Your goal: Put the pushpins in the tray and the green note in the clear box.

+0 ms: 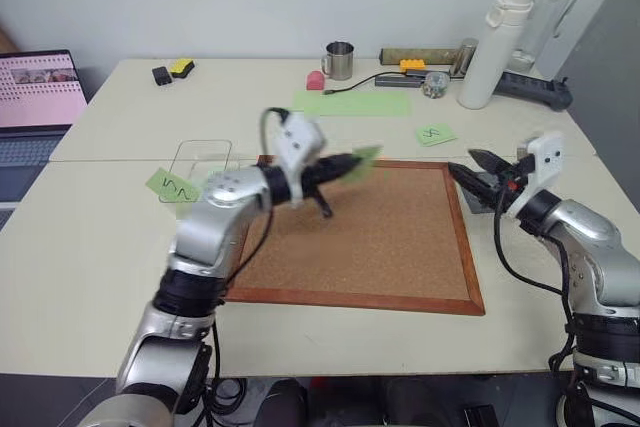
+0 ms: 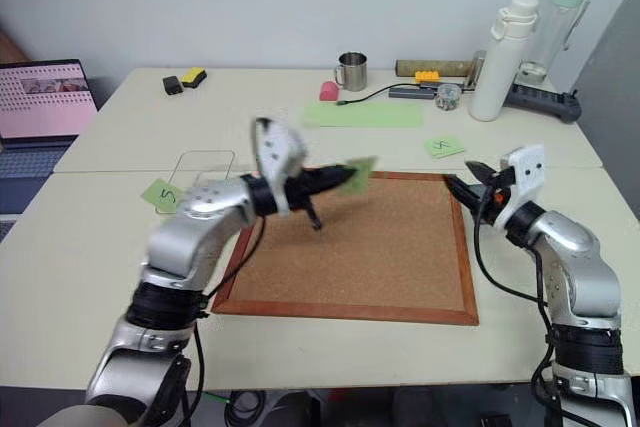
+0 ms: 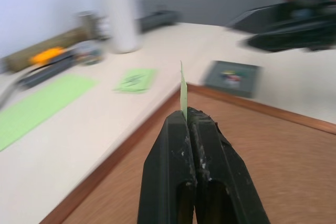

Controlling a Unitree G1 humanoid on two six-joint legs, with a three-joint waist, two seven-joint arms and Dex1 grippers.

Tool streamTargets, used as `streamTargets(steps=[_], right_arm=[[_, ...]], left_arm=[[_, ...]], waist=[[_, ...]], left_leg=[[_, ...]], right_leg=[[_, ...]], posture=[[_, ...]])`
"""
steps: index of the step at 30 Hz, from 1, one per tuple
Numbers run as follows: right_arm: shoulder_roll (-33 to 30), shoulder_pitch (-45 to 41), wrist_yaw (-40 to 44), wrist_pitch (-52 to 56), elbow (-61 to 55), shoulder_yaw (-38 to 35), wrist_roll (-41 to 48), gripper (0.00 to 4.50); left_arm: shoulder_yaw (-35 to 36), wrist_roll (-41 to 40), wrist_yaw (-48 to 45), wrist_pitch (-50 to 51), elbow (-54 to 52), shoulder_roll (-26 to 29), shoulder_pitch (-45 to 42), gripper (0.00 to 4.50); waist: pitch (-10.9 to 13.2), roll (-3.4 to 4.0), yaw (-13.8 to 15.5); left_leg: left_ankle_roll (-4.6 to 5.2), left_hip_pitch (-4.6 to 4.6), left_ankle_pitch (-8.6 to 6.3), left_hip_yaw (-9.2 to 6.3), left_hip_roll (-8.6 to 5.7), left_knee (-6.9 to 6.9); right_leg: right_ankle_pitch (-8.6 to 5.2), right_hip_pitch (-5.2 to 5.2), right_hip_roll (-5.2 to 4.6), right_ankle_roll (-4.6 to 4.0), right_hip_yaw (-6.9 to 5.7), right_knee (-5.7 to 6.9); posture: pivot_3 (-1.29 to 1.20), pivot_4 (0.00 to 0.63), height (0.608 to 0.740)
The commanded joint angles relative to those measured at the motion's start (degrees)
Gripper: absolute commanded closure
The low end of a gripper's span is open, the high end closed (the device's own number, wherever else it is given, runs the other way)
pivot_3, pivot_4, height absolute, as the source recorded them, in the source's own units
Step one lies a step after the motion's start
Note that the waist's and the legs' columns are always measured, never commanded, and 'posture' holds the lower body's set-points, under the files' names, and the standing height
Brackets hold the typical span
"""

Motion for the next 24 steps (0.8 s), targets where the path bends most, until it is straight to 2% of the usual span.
streamTargets(steps=[1, 4, 7, 13, 24], right_arm=[[-0.6, -0.8, 2.3, 4.7, -10.0, 2.0, 7.0, 1.78], [-1.2, -1.0, 3.4, 9.0, -14.4, 4.4, 11.1, 1.78], [-0.9, -1.8, 3.0, 11.4, -15.8, 5.6, 13.6, 1.78], [-0.2, -2.9, 2.5, 11.1, -14.4, 7.4, 13.2, 1.78], [-1.5, -1.8, 0.3, 10.9, -14.3, 6.1, 12.8, 1.76]], left_arm=[[13.1, 0.2, 9.7, 3.7, -3.5, 4.1, 2.2, 4.5], [18.0, 3.1, 13.9, 2.1, -1.9, 8.0, 5.1, 4.5], [20.2, 4.7, 17.8, 1.4, 0.1, 8.9, 6.5, 4.5], [16.6, 8.9, 20.5, -1.7, 4.0, 8.5, 8.9, 4.5], [13.6, 8.7, 17.5, -6.3, 6.9, 8.2, 7.7, 2.37]], waist=[[0.0, -0.02, 0.0], [0.0, -0.02, 0.4], [0.0, -0.03, 0.8], [0.0, -0.12, 2.0], [0.0, -0.12, 1.6]], left_leg=[[-0.01, 0.0, 0.0, -0.02, 0.01, 0.0], [-0.01, -0.02, 0.01, -0.16, 0.01, -0.02], [-0.03, -0.04, 0.01, -0.16, 0.0, -0.02], [-0.06, -0.07, 0.03, -0.17, -0.11, 0.02], [-0.14, -0.07, 0.07, -0.15, -0.06, -0.02]], right_leg=[[0.0, 0.0, 0.0, 0.0, -0.01, 0.0], [0.0, -0.01, 0.01, 0.0, -0.12, -0.03], [0.0, -0.01, -0.02, 0.0, -0.13, -0.06], [0.0, 0.02, -0.13, 0.0, -0.17, -0.09], [0.0, -0.02, -0.07, 0.0, -0.16, -0.05]], posture=[[0.0, 0.15, 0.74], [0.0, 0.15, 0.74], [0.0, 0.15, 0.74], [0.0, 0.15, 0.74], [0.0, 0.15, 0.74]])
